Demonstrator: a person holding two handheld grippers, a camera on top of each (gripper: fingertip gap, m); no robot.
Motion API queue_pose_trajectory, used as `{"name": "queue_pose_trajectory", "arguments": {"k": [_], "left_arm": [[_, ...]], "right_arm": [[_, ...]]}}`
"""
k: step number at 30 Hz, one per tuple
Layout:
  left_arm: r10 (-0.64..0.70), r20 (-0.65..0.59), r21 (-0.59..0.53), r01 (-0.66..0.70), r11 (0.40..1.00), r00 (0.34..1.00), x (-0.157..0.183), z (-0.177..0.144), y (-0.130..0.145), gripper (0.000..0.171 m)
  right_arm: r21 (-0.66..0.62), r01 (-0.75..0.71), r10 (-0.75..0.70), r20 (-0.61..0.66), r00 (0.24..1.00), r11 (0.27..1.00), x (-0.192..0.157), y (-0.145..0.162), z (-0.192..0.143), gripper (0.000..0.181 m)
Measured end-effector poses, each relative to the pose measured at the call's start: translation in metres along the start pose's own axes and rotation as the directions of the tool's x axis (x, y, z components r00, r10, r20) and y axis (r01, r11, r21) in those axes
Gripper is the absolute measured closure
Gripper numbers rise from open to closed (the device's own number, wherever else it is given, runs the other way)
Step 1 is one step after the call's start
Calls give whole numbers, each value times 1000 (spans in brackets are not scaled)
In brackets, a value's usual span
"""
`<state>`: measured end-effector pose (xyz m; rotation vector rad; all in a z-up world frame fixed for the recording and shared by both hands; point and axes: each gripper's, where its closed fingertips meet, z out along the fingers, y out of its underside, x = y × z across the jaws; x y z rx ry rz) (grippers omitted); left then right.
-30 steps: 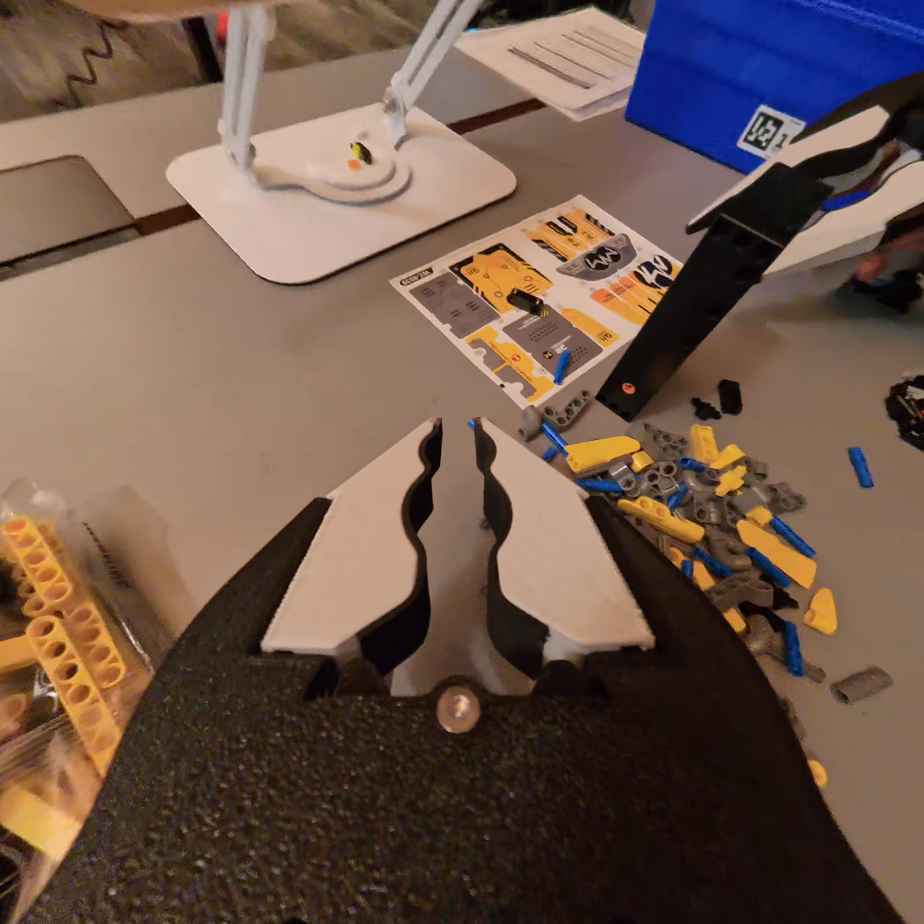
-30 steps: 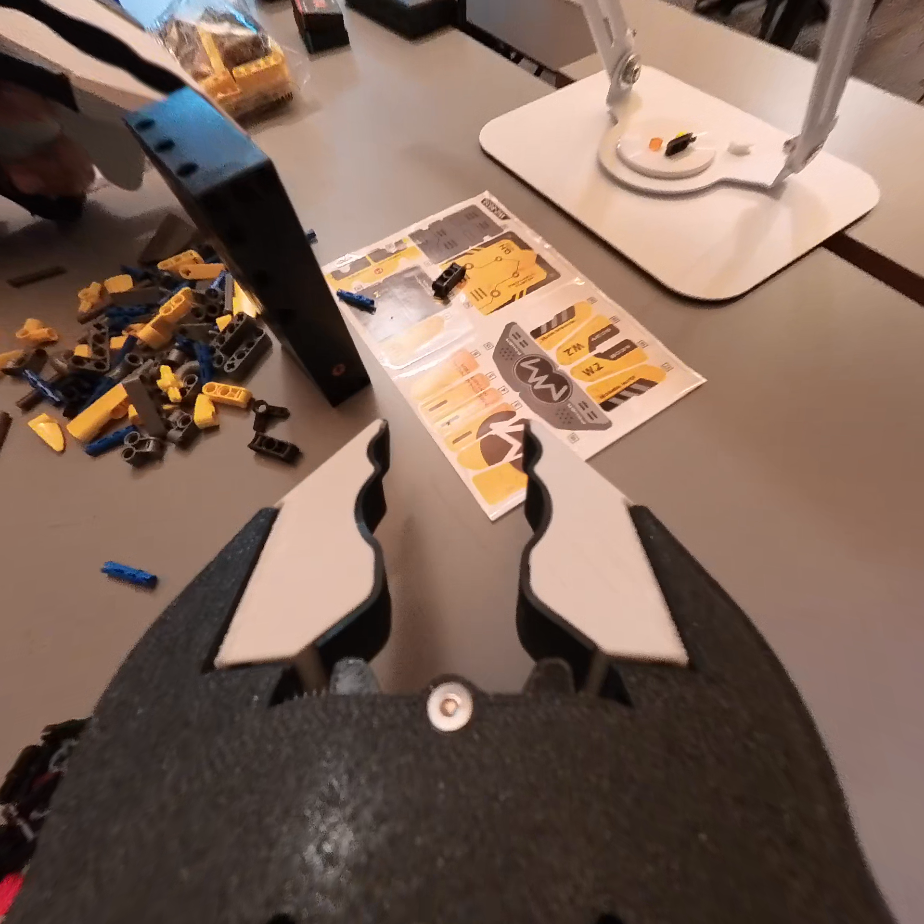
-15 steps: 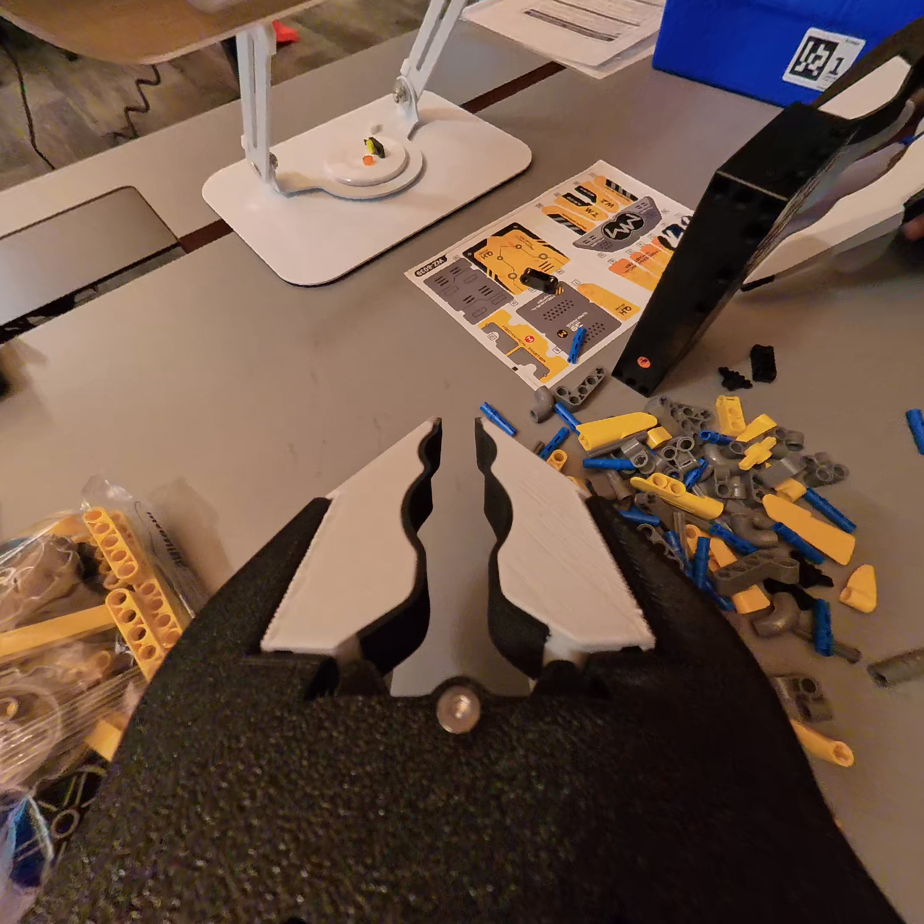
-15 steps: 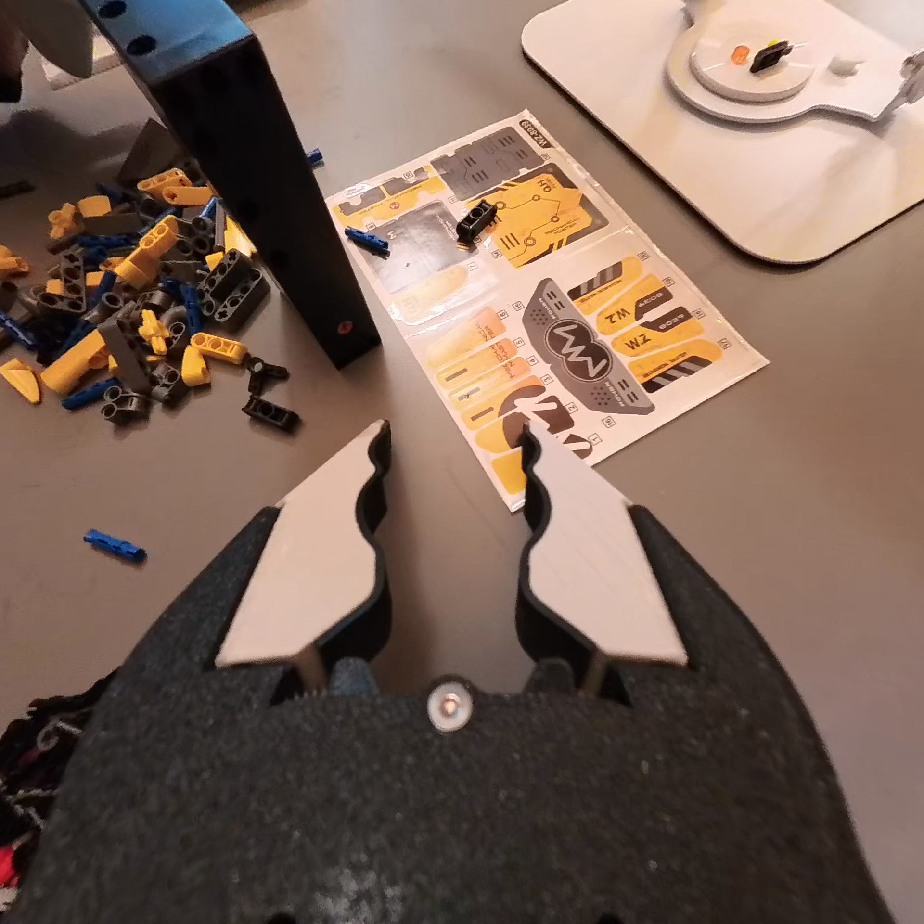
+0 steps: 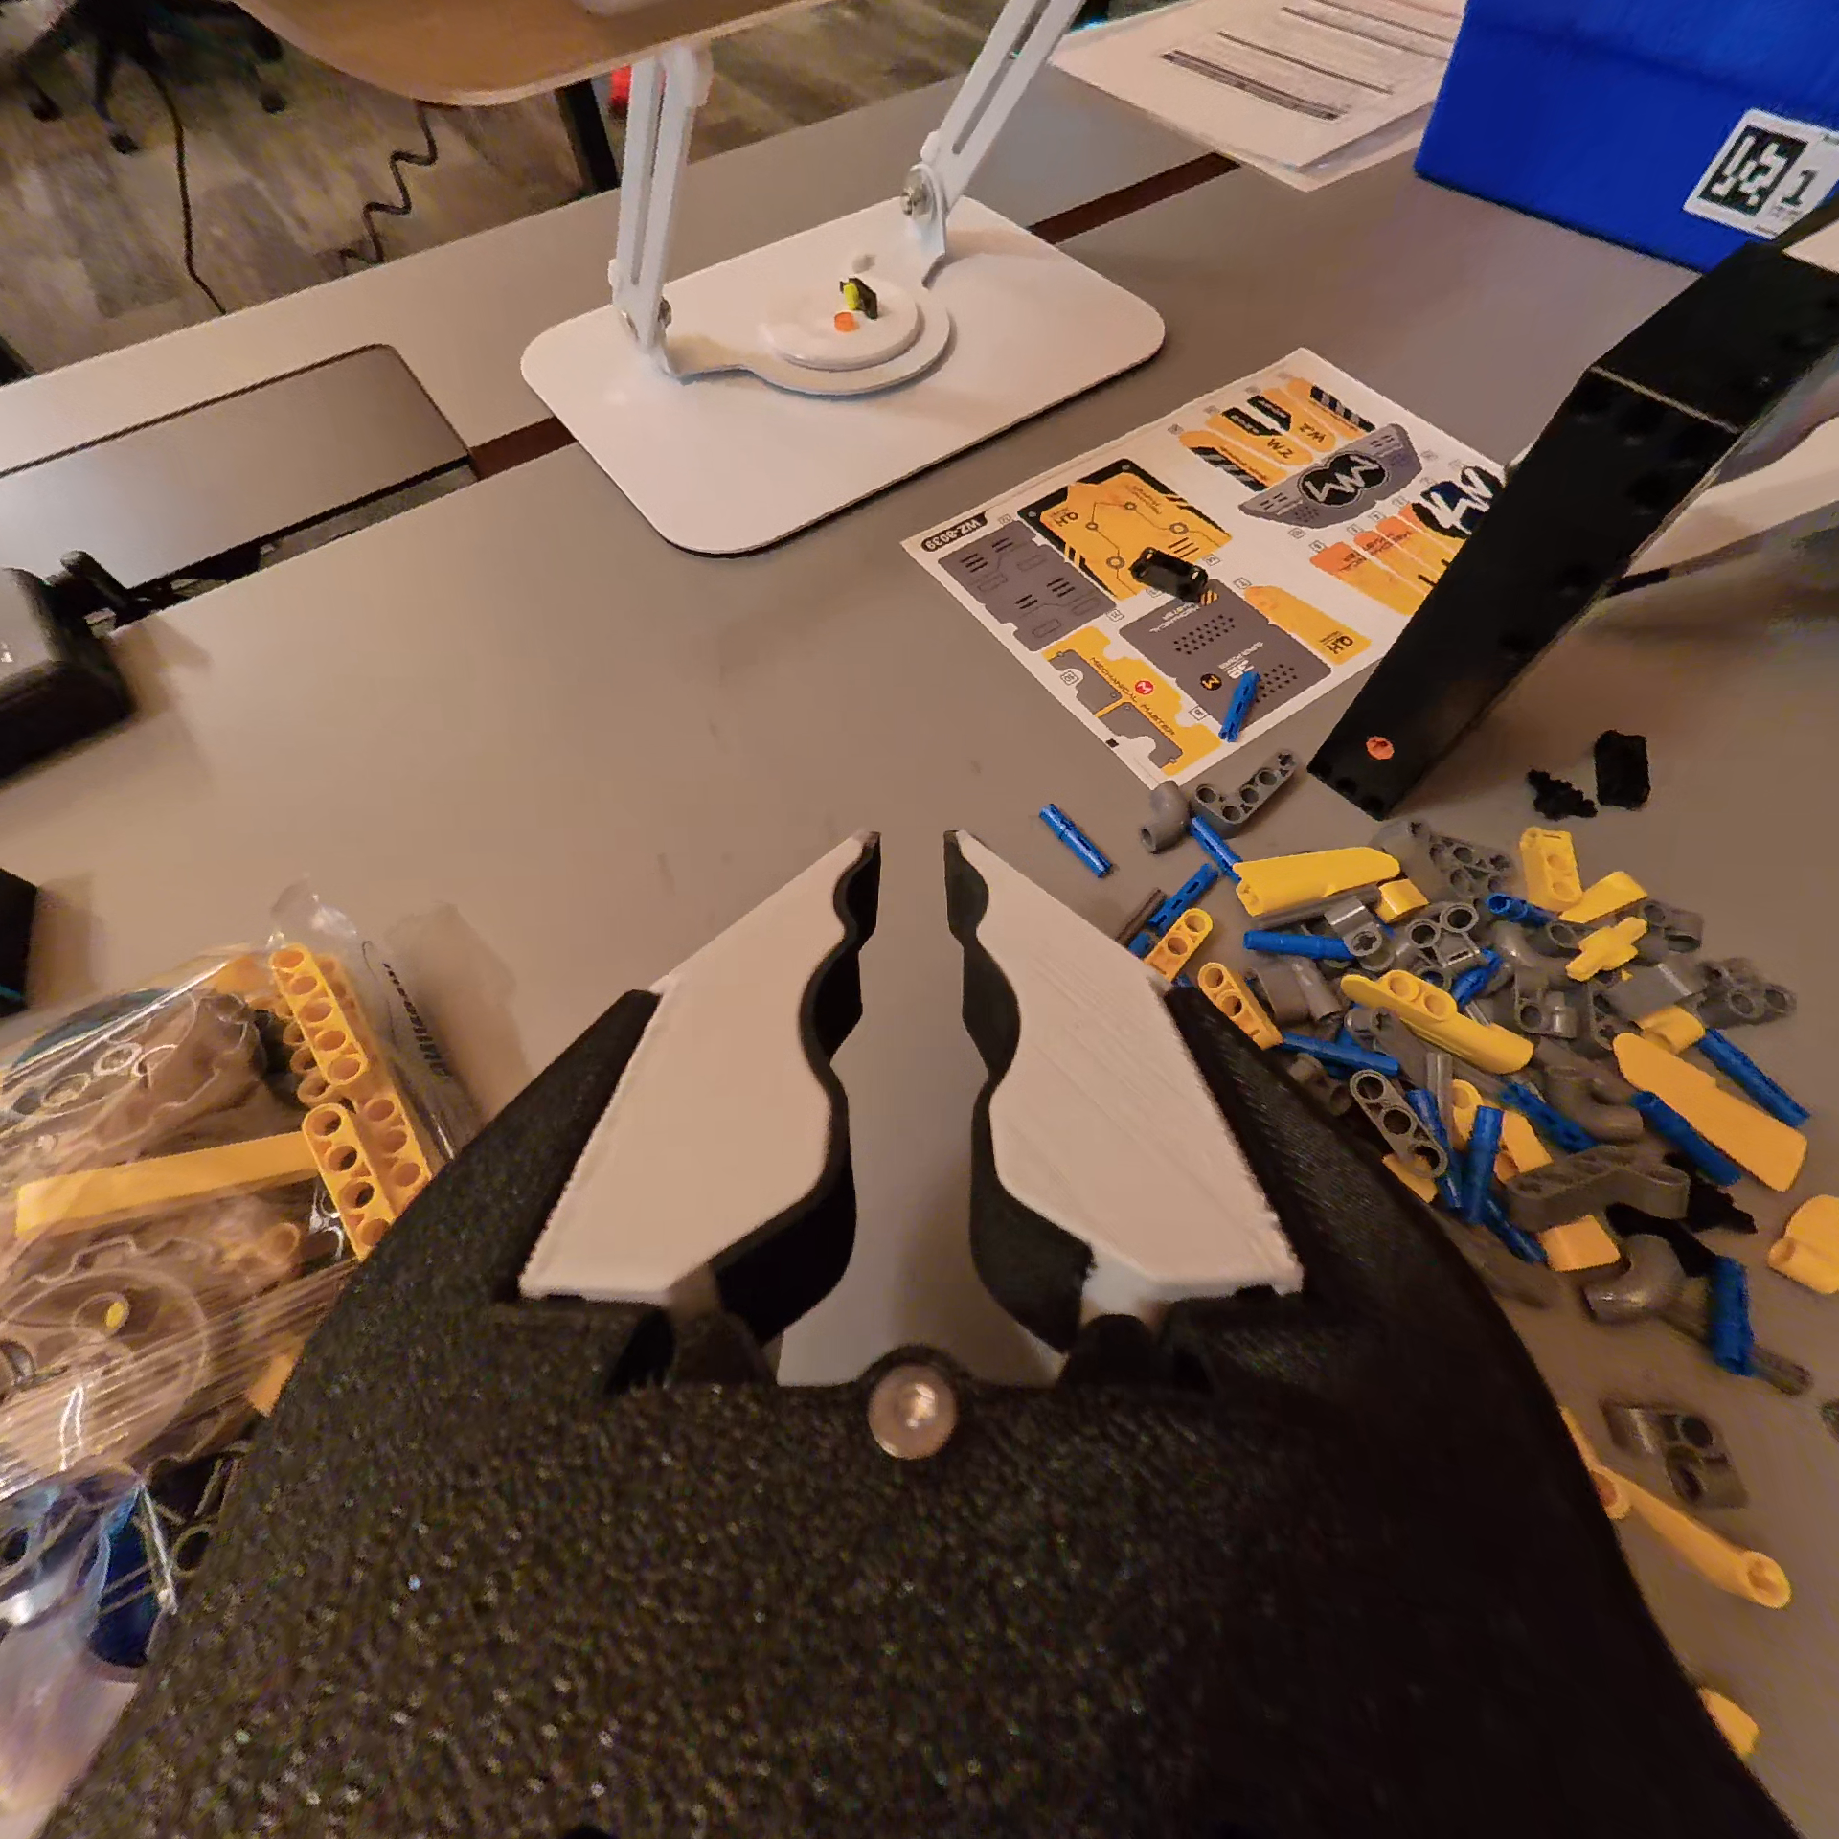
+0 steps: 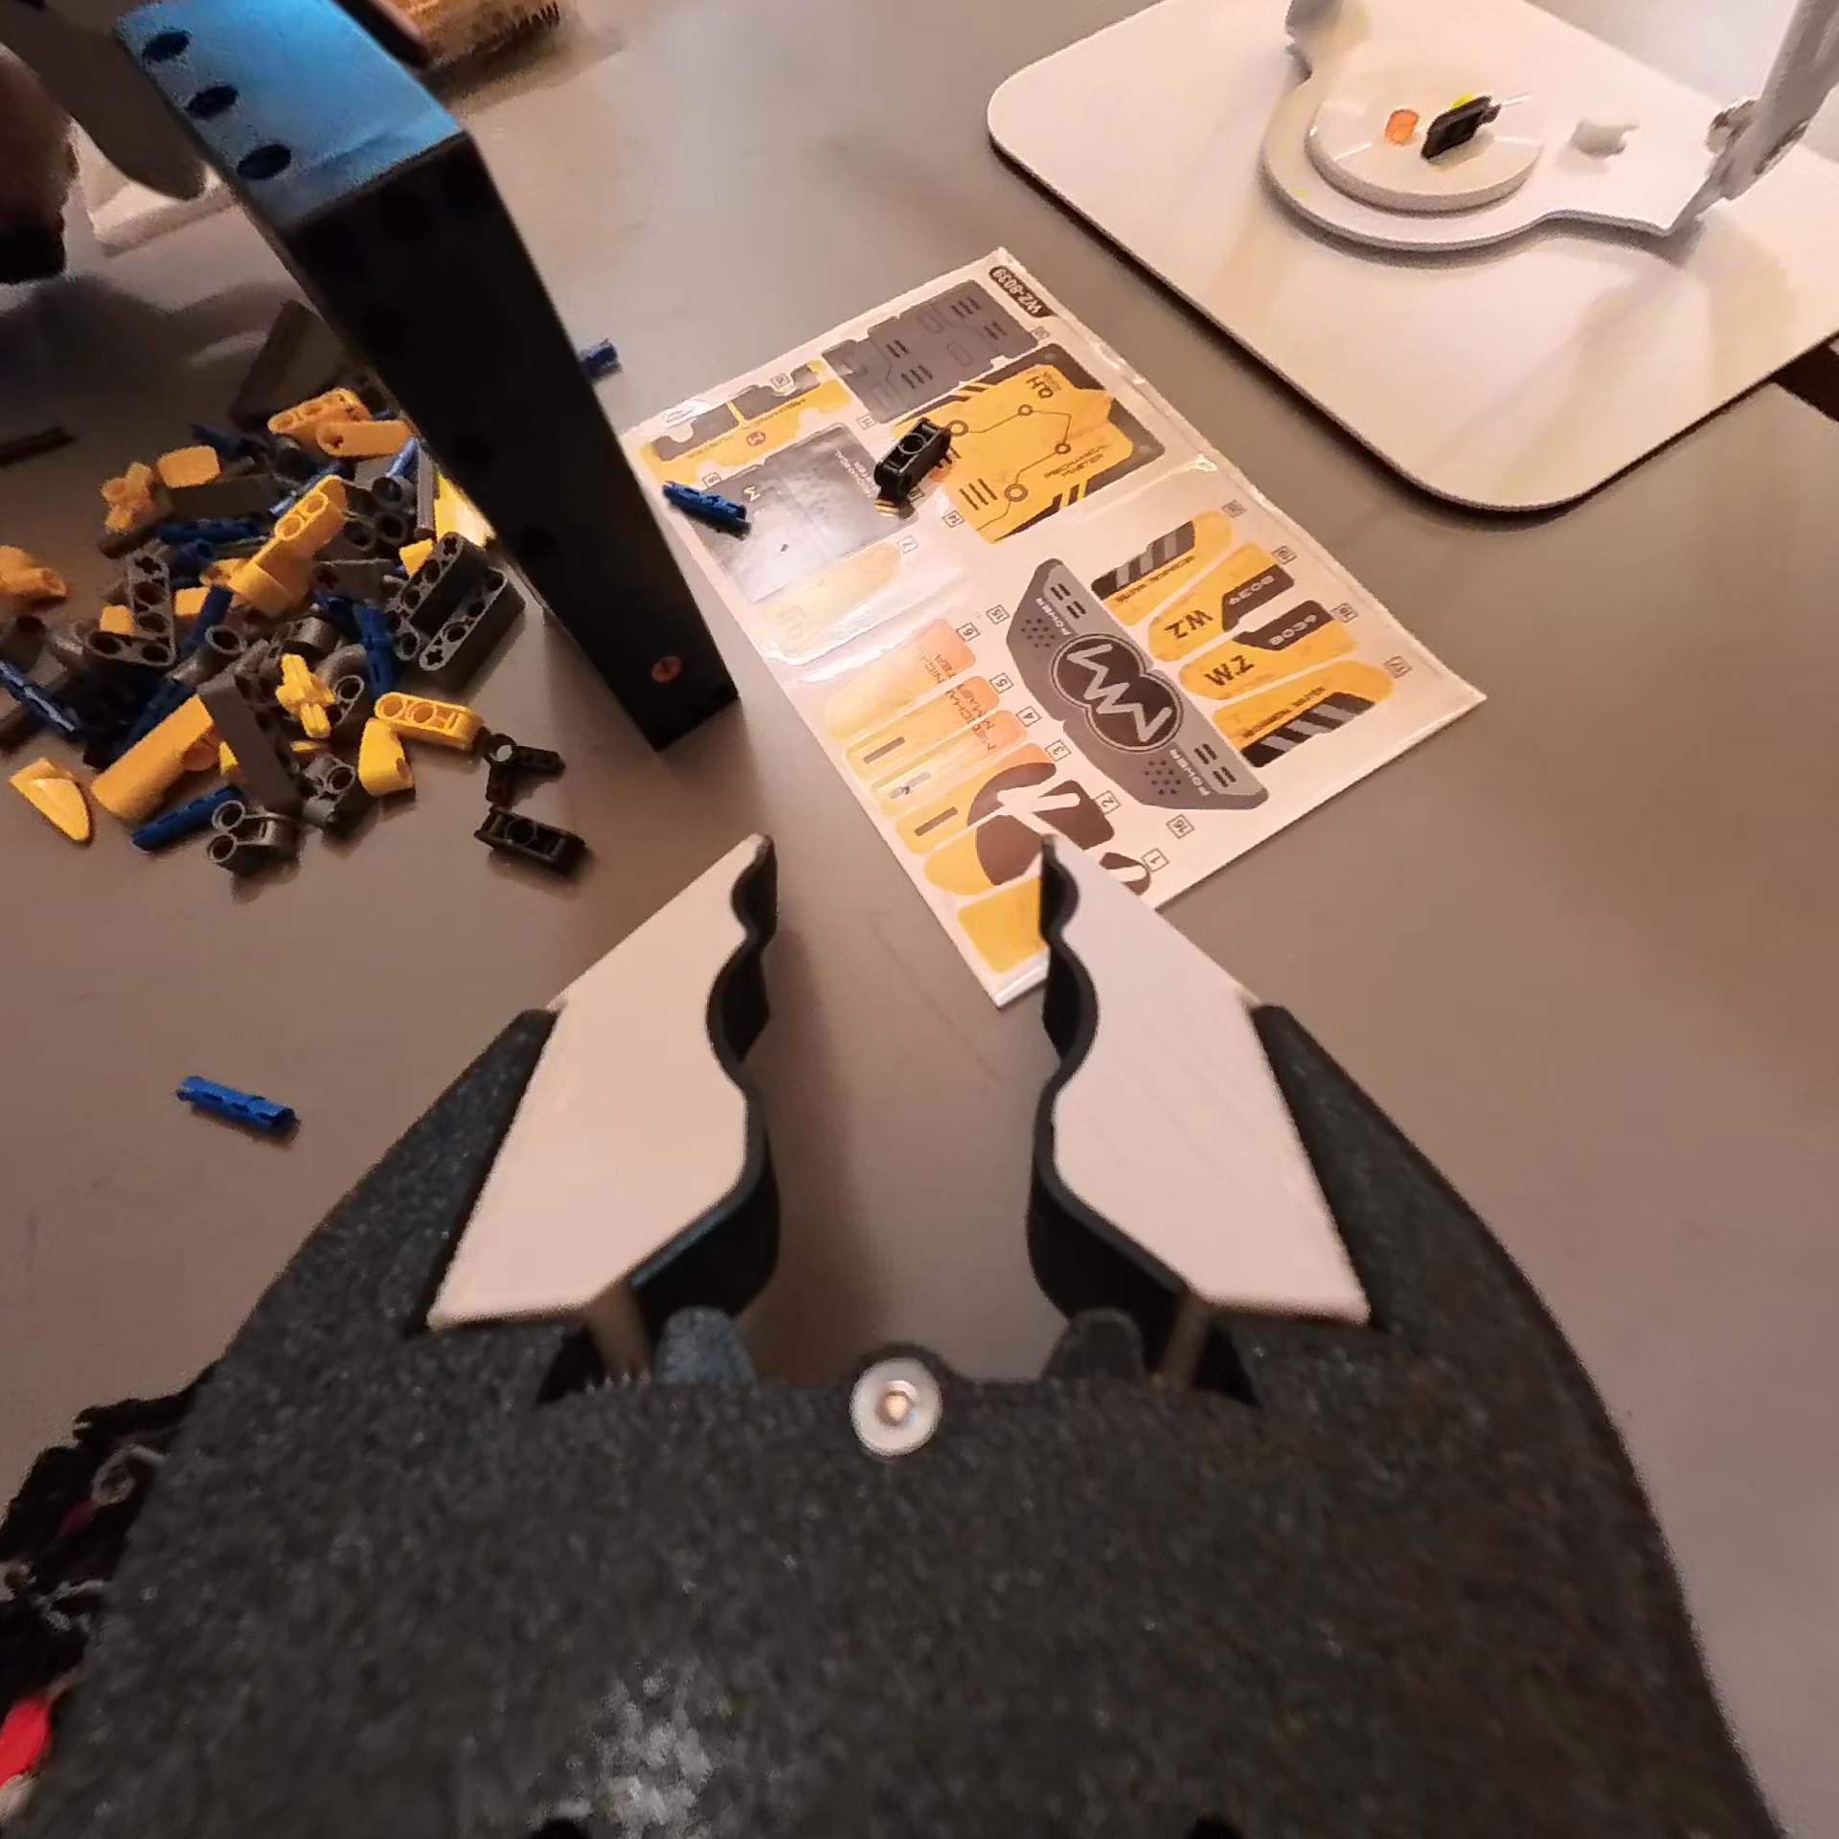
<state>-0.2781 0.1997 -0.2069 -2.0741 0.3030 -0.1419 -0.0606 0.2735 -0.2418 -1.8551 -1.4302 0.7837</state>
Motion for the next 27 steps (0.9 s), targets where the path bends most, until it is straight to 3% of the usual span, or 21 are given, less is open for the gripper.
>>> {"name": "queue_pose_trajectory", "arguments": {"k": [14,27], "left_arm": [[-12,3,35,11,999,1000,-3,-4,-5,160],[-121,-114,110,134,985,986,4,-10,-16,163]], "right_arm": [[15,-63,63,-5,998,998,7,-1,-2,128],[6,-61,61,-7,998,998,7,0,-1,129]]}}
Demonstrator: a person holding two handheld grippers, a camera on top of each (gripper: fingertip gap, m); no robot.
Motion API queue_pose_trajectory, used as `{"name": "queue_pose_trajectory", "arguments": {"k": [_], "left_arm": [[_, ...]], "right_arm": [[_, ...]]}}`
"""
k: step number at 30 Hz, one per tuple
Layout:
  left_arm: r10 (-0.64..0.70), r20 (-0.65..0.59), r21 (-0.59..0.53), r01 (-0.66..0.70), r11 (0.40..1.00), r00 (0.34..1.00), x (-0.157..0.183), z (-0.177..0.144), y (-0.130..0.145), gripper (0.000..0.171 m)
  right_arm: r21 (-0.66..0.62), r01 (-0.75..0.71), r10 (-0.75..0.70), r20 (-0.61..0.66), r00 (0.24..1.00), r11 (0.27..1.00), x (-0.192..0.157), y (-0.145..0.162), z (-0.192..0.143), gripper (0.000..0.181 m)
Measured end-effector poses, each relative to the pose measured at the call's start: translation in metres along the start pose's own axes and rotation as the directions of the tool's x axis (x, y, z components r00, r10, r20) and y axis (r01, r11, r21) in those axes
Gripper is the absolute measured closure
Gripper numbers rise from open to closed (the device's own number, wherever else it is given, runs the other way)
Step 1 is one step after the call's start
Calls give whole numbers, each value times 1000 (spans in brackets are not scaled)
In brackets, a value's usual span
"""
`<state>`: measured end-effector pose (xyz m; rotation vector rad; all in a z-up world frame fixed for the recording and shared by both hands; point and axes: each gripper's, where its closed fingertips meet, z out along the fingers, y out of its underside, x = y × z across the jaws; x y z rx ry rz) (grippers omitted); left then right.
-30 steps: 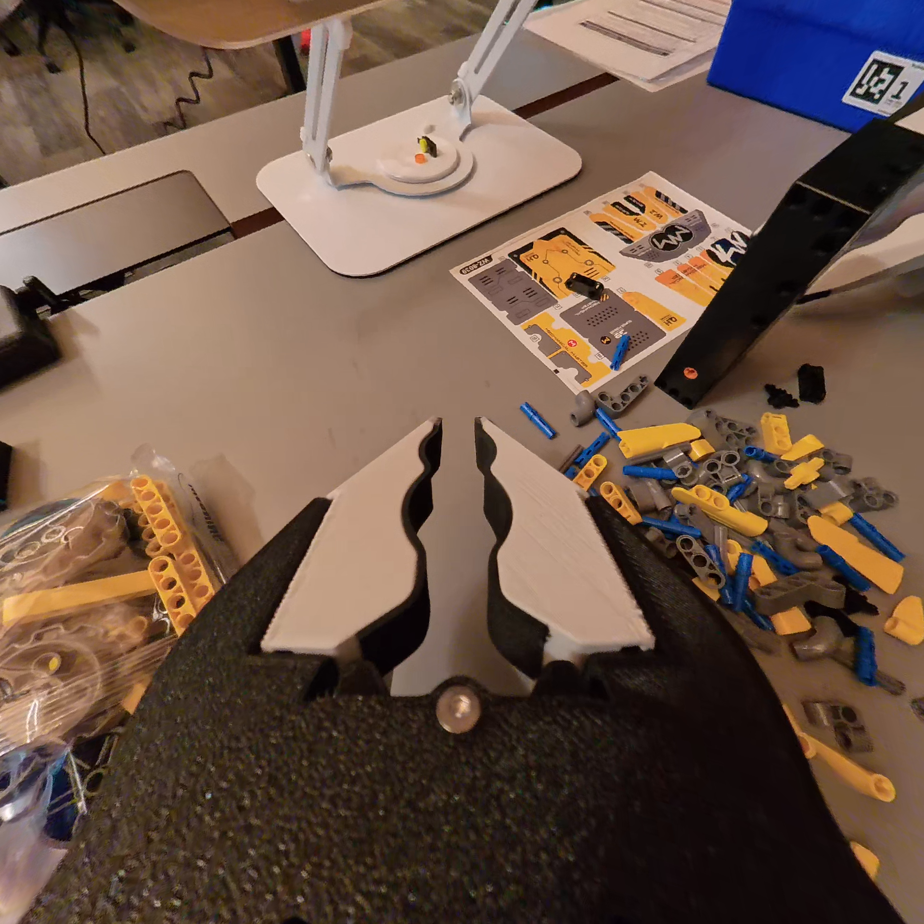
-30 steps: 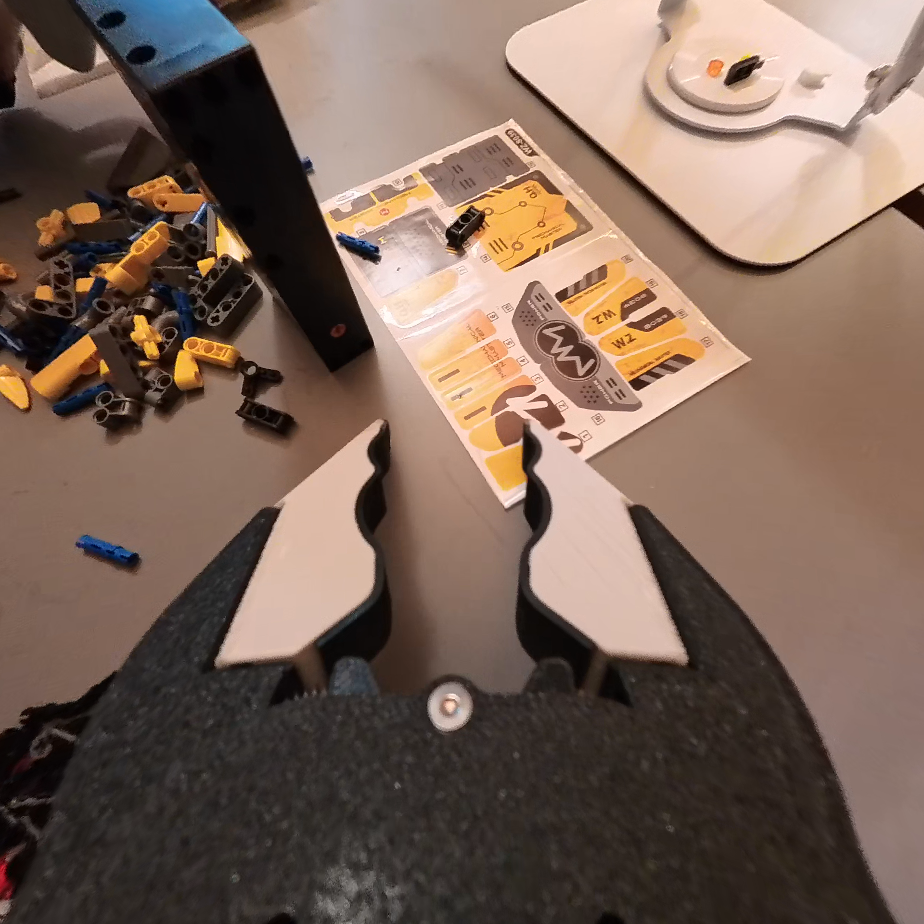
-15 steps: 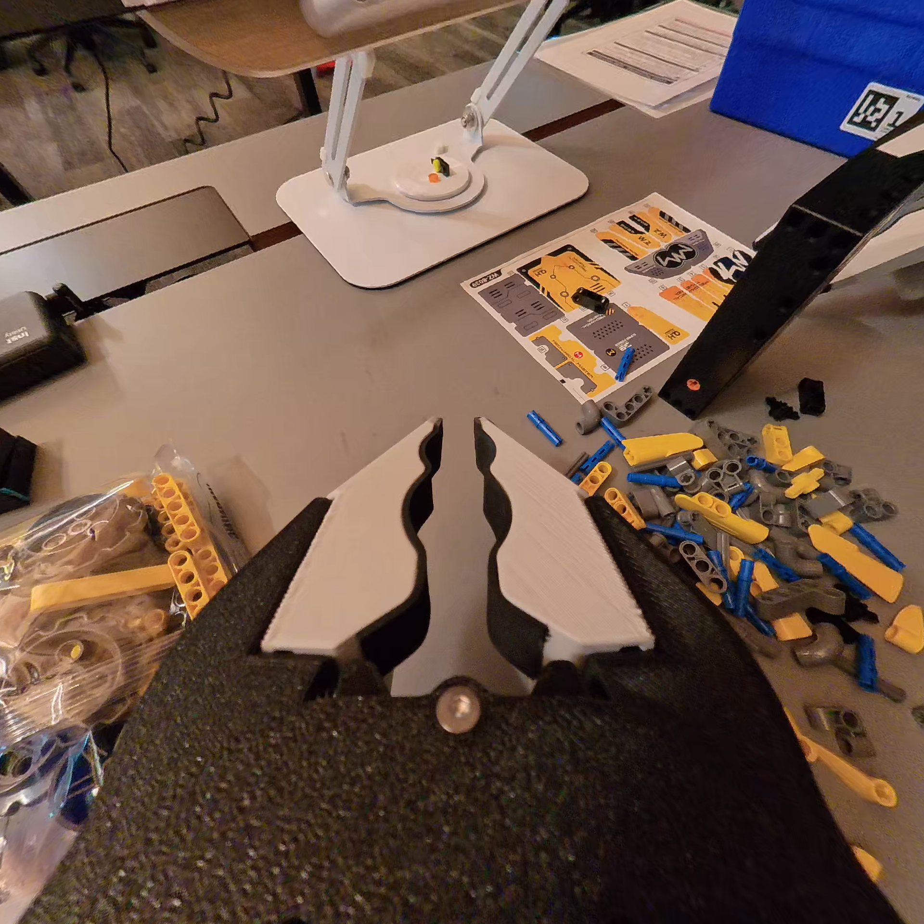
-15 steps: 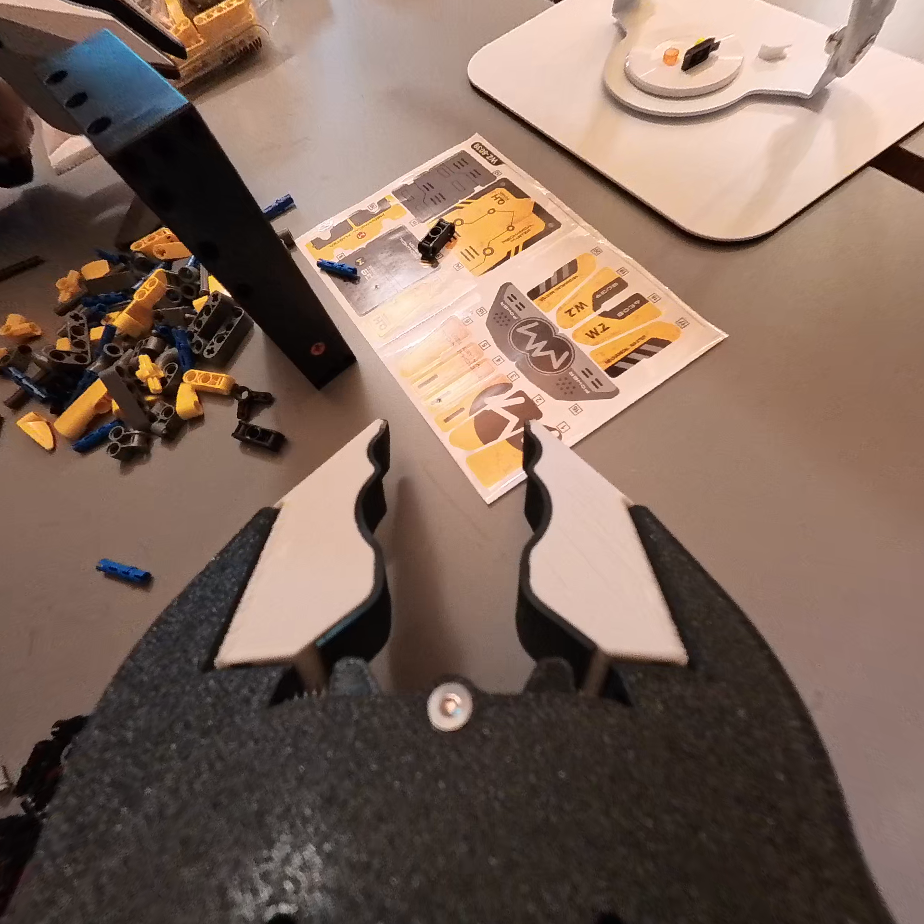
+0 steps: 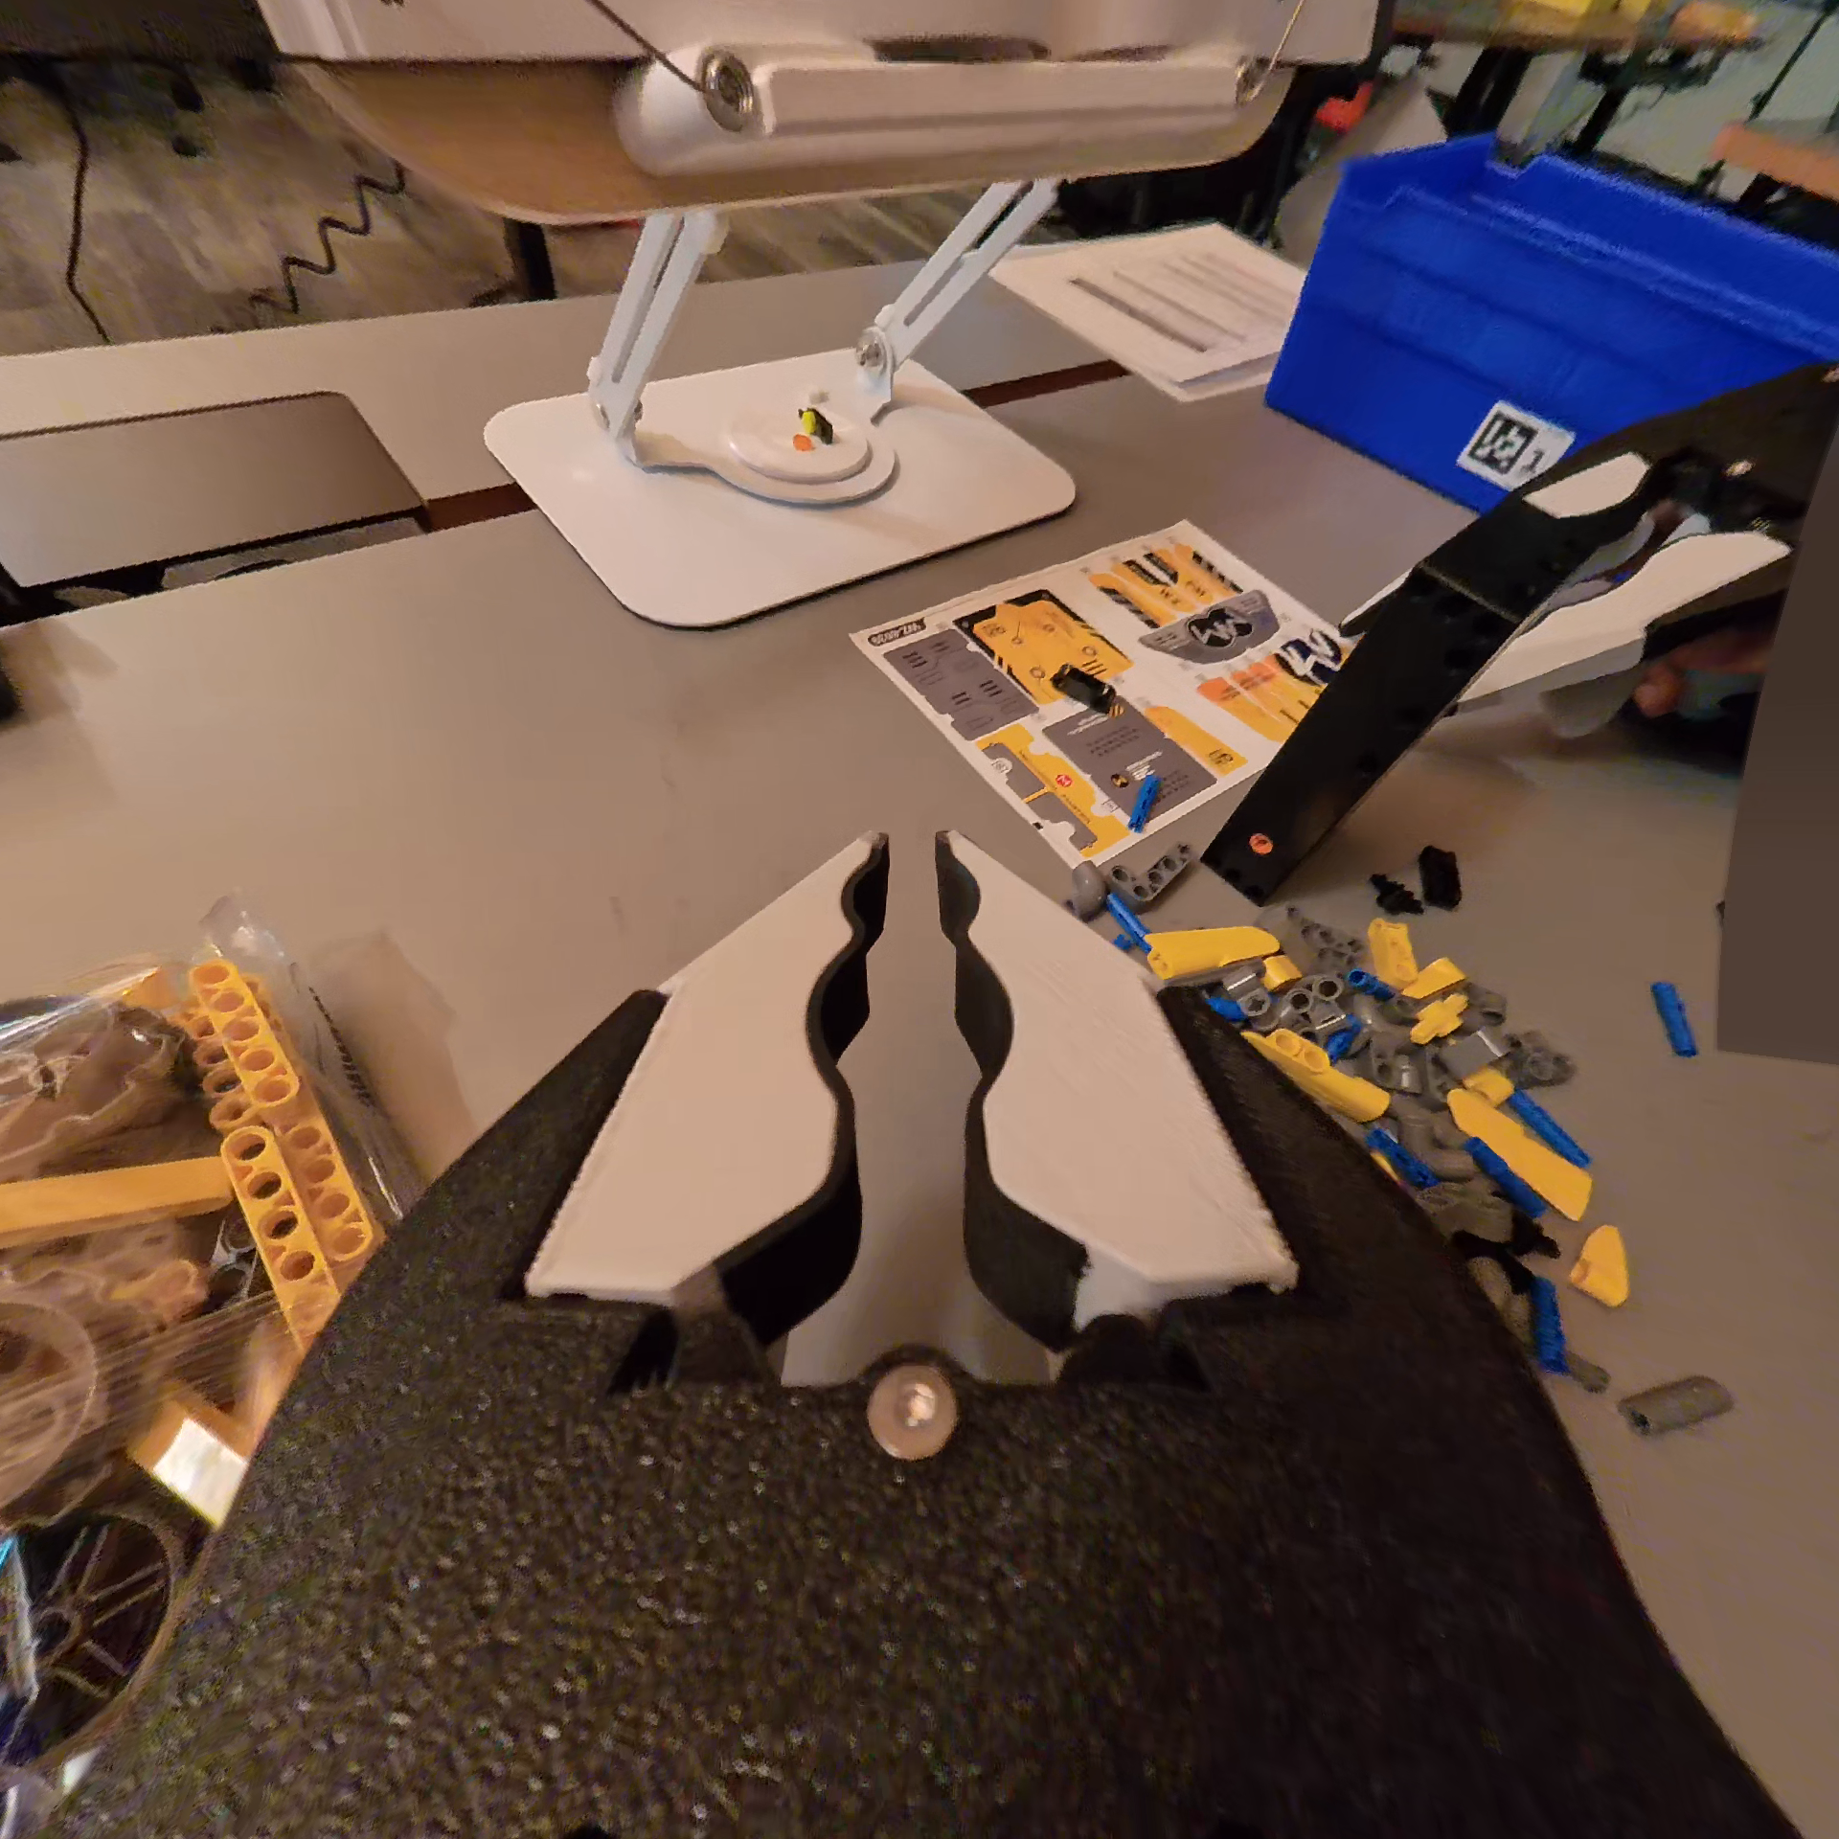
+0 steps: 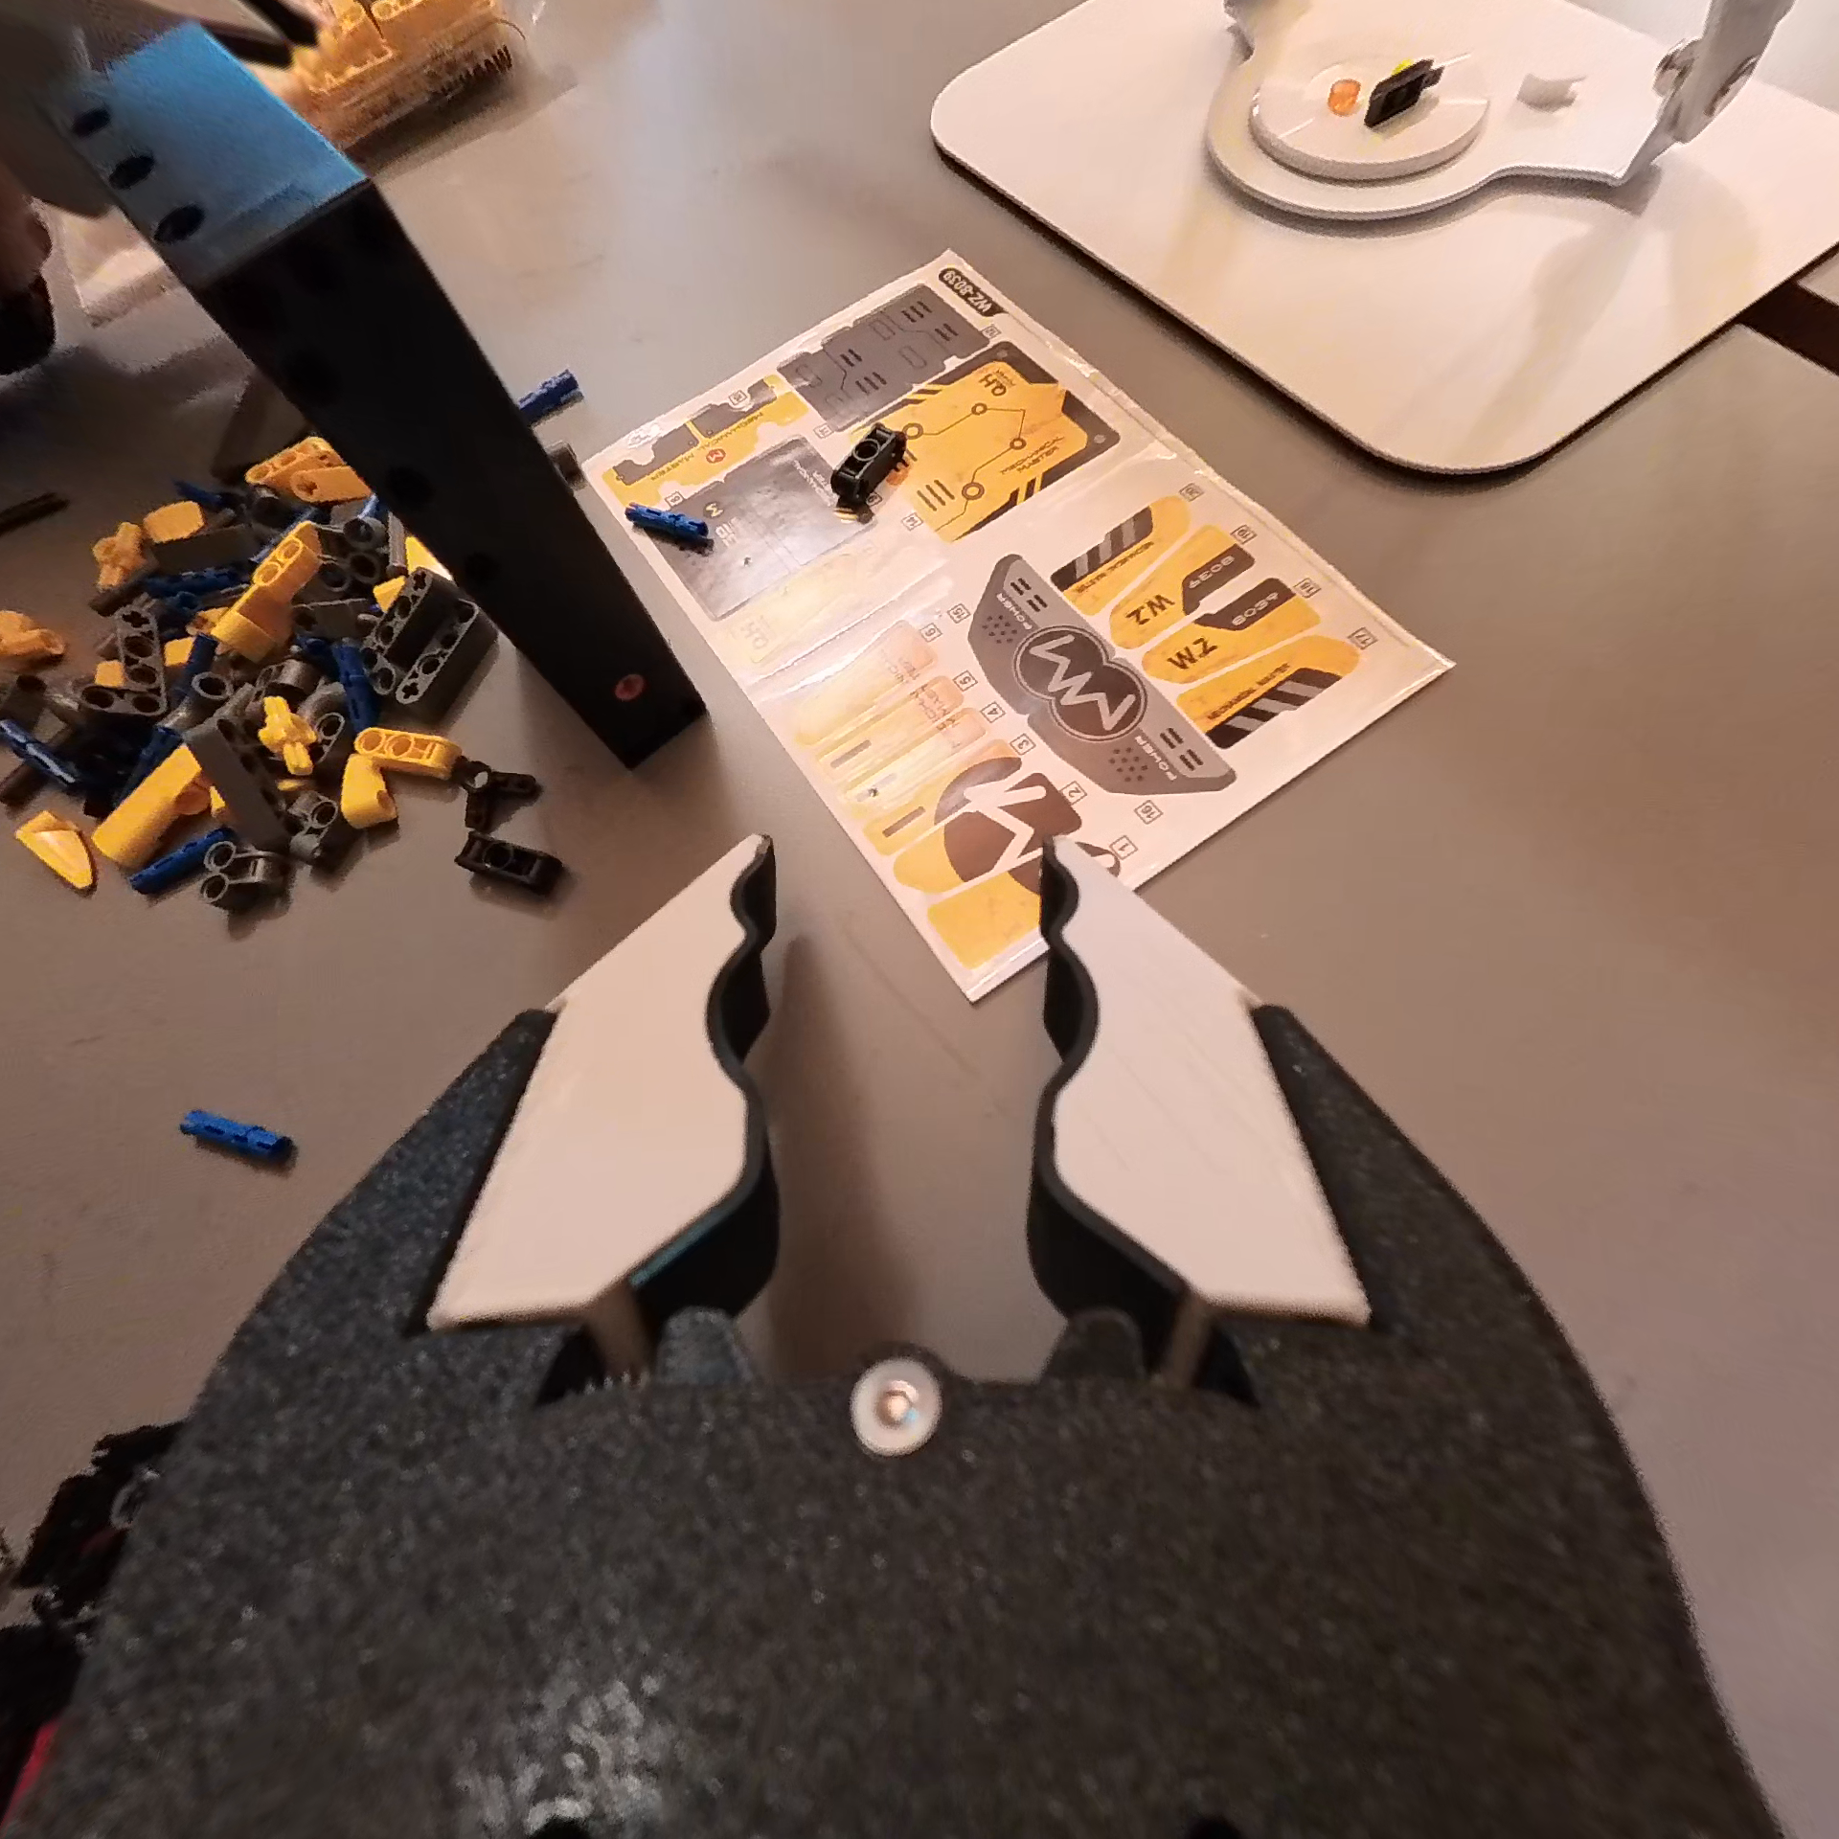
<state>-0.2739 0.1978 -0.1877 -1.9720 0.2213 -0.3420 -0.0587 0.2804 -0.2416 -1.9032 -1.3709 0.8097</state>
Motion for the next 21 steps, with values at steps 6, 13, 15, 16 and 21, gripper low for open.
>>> {"name": "queue_pose_trajectory", "arguments": {"k": [6,13,15,16,21], "left_arm": [[-20,-18,27,20,999,1000,1,-3,-5,164],[-44,-42,29,45,999,998,2,-4,-6,164],[-34,-64,32,36,999,997,8,-5,-7,164],[-26,-89,34,29,999,996,13,-5,-8,164],[14,-269,-13,-18,1000,963,51,-3,0,164]], "right_arm": [[23,-26,26,21,999,999,0,-3,-2,129],[11,-18,17,14,1000,1000,0,-1,-1,128],[8,-13,13,10,1000,1000,0,-1,-1,128],[3,-13,13,9,1000,1000,0,0,-1,128],[-6,-14,14,8,1000,1000,0,1,0,128]]}}
